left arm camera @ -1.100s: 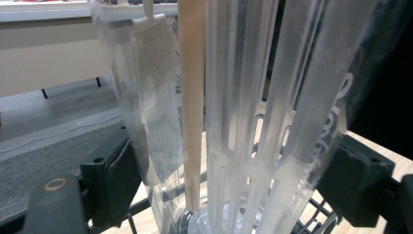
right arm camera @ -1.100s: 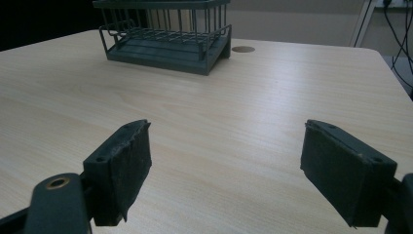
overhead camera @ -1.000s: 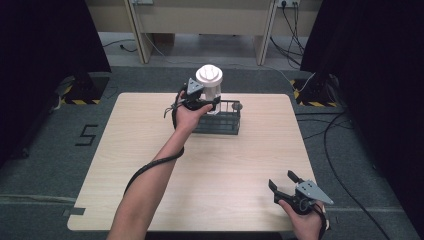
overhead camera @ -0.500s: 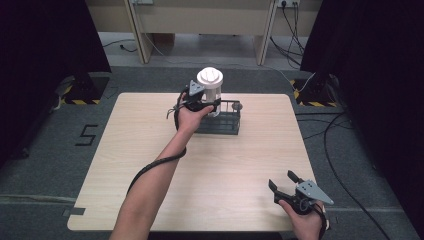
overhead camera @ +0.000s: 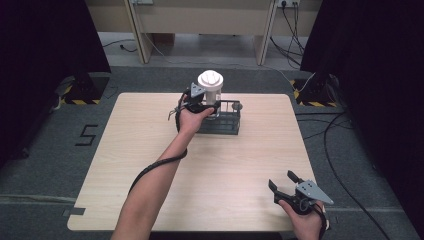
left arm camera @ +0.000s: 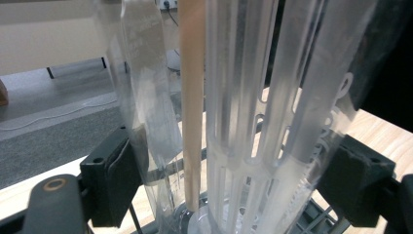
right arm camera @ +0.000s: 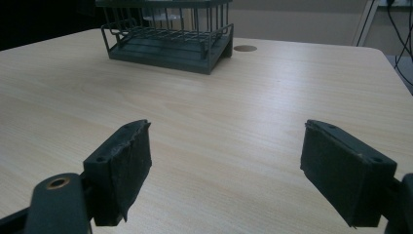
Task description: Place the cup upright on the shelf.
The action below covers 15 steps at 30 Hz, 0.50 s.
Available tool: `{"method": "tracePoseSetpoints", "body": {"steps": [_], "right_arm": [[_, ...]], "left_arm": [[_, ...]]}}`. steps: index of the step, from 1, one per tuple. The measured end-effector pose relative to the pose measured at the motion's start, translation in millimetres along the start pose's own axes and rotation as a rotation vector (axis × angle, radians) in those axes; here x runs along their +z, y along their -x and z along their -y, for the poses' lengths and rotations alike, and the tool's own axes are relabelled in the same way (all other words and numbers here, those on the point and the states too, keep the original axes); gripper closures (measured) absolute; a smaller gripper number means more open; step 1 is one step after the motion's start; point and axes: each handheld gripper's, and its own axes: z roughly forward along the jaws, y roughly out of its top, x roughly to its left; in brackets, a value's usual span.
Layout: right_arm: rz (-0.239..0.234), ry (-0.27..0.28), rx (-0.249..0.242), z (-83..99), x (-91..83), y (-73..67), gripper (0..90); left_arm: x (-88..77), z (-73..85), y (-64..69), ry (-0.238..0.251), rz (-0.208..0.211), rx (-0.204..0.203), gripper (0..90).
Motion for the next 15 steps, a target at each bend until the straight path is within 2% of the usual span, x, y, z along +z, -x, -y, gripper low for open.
{"method": "tracePoseSetpoints", "body": {"steps": [4,15], "right_arm": [[0.0,0.0,-0.001,0.0,0.0,-0.1,19.3],[-0.003,-0.001,-0.001,0.0,-0.1,-0.4,19.2]], "left_arm": [[2.0,3.4,-0.5,-0.014,-0.01,-0.011,17.6],[6.2,10.1,-0.2,-0.043,-0.024,-0.009,17.6]]}}
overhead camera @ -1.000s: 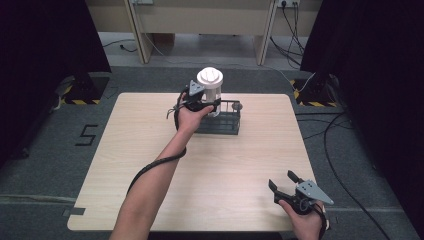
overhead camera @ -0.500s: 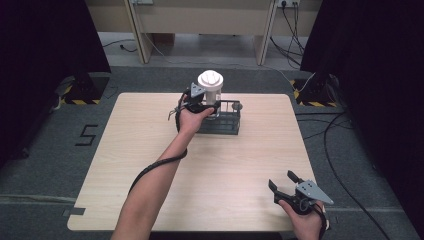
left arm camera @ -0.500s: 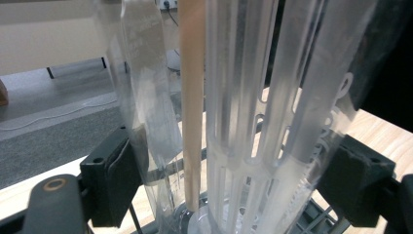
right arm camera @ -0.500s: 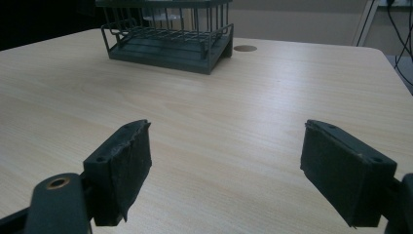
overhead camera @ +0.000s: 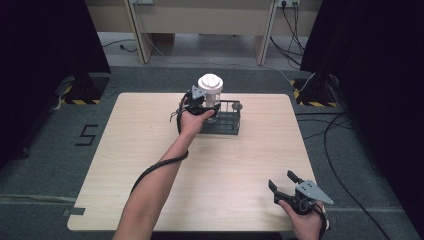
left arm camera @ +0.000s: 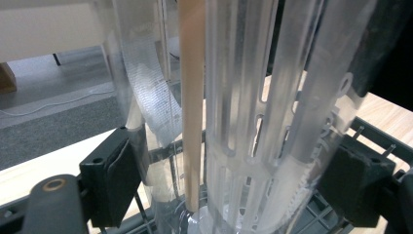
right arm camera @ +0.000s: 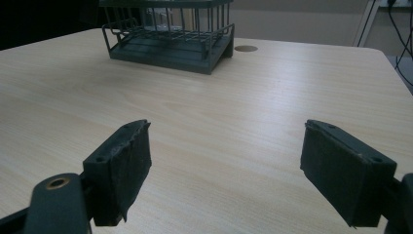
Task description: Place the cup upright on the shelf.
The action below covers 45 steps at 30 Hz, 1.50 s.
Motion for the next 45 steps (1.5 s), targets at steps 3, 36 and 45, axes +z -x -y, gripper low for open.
{"method": "tracePoseSetpoints", "body": {"steps": [3,36,45], "right_arm": [[-0.001,-0.001,-0.001,0.0,0.1,0.1,19.2],[0.0,-0.014,-0.002,-0.7,1.5,0.1,19.1],[0.003,-0.016,-0.003,-0.7,1.6,0.0,19.0]], "left_arm": [[1.1,1.6,0.0,-0.004,-0.002,-0.004,17.5],[-33.7,5.0,-3.1,0.04,0.001,0.012,14.4],[-52.3,4.4,-4.5,0.041,0.008,0.033,14.4]]}}
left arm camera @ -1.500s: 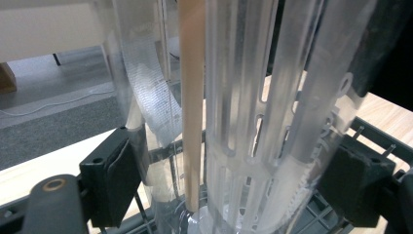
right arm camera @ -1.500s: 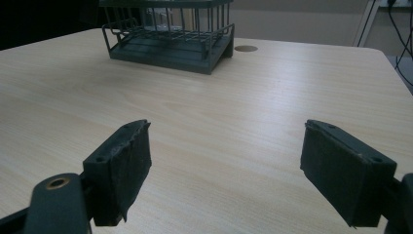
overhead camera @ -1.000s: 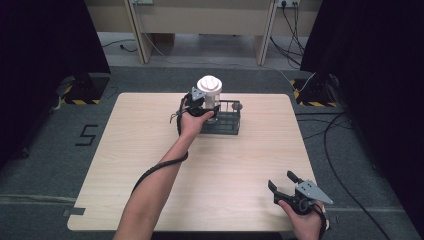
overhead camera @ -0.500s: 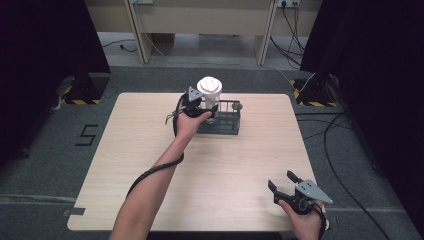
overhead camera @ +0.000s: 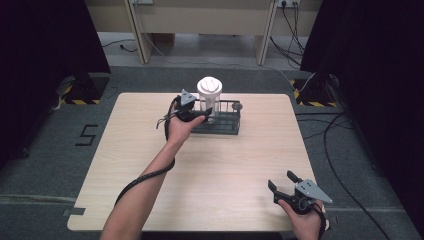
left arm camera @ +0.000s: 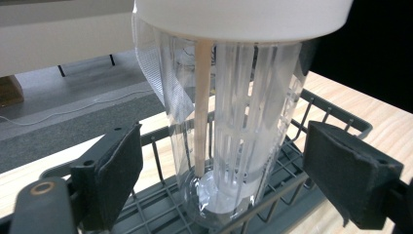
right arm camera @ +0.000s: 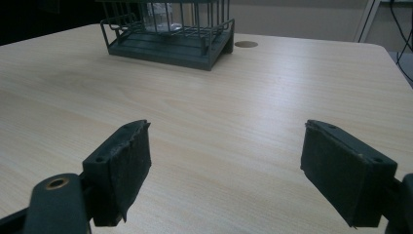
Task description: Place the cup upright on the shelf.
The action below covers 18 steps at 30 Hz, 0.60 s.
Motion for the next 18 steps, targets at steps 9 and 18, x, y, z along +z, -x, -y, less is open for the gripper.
{"method": "tracePoseSetpoints", "body": {"steps": [9,18], "right_arm": [[0.003,-0.002,-0.001,-0.1,-0.1,-0.2,18.9],[0.002,-0.003,-0.003,-0.1,0.1,-0.5,18.5]], "left_arm": [[-15.4,-2.3,-0.5,-0.004,0.015,0.016,14.4],[-34.6,2.8,-6.7,0.006,-0.005,0.024,14.4]]}}
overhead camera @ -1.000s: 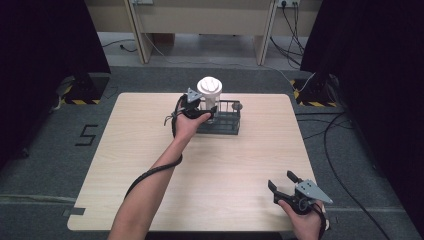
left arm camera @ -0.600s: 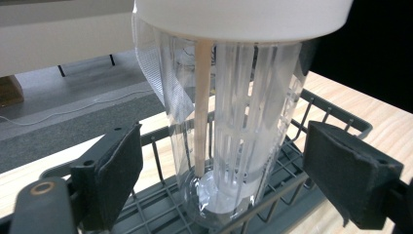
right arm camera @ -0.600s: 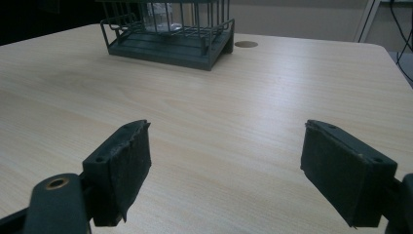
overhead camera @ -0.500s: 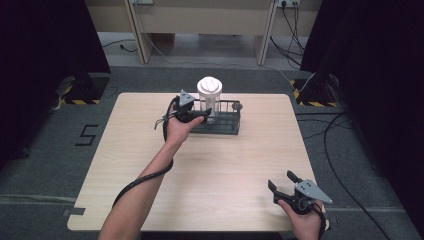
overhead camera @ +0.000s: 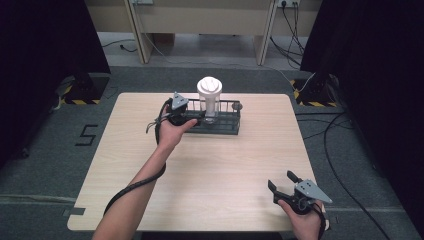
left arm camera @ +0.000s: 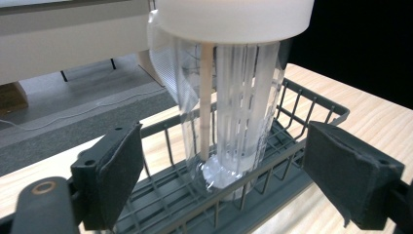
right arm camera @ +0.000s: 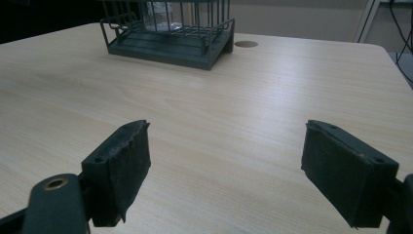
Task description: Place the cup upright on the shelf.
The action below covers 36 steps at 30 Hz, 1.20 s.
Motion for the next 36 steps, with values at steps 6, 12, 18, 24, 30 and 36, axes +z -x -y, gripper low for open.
{"method": "tracePoseSetpoints", "body": {"steps": [6,12,18,24,30,36], "right_arm": [[0.003,-0.001,-0.002,0.0,0.0,-0.2,18.3],[0.005,-0.001,-0.001,0.0,0.0,-0.2,18.2],[0.007,0.0,0.0,0.0,-0.1,-0.1,18.1],[0.007,0.0,0.0,0.0,0.0,-0.1,18.0],[0.009,-0.001,-0.001,0.0,0.1,-0.3,18.0],[0.011,-0.001,-0.001,0.0,0.0,-0.4,17.9]], "left_arm": [[-16.3,3.3,-3.4,0.009,-0.01,0.003,14.5],[-28.4,9.2,-6.3,0.008,-0.022,-0.006,14.8],[-38.7,17.9,-9.4,0.012,-0.024,-0.017,14.8],[-50.4,28.9,-13.3,0.012,-0.033,-0.031,14.8],[-62.6,36.0,-15.0,0.015,-0.033,-0.028,14.8],[-73.5,43.5,-15.6,0.019,-0.032,-0.034,14.8]]}}
